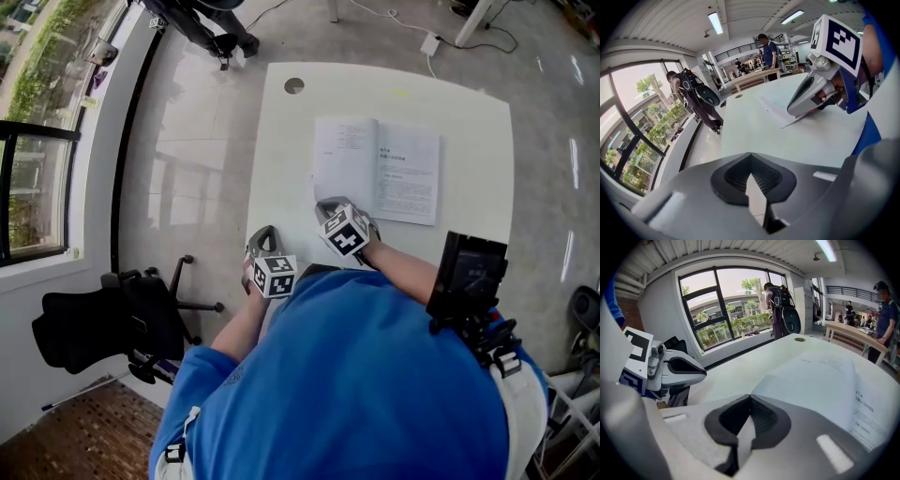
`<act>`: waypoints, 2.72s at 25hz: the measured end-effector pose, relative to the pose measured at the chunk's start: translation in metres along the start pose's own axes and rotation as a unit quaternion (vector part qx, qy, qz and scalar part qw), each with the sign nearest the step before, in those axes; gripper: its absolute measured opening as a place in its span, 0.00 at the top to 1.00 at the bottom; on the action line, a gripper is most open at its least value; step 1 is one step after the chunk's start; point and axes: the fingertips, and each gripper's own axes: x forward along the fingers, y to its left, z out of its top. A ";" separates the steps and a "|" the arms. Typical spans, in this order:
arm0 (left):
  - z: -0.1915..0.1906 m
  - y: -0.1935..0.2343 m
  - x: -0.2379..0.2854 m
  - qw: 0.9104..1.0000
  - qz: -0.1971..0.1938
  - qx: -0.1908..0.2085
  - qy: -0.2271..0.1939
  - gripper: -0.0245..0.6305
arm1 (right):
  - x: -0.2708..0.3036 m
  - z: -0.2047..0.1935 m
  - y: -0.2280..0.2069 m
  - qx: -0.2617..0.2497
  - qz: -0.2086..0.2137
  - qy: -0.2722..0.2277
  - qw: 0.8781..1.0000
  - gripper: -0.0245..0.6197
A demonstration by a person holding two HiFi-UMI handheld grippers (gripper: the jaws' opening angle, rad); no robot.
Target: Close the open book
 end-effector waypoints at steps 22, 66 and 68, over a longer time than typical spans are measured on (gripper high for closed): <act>0.031 -0.013 0.020 0.999 -0.025 0.011 -0.041 0.95 | -0.002 -0.003 0.011 0.020 0.039 -0.001 0.999 0.90; 0.125 -0.277 -0.228 0.942 -0.127 0.000 -0.312 0.95 | -0.408 -0.191 -0.002 0.089 -0.262 -0.275 0.921 0.96; 0.133 -0.279 -0.230 0.937 -0.132 -0.001 -0.322 0.95 | -0.412 -0.190 -0.002 0.089 -0.264 -0.279 0.919 0.96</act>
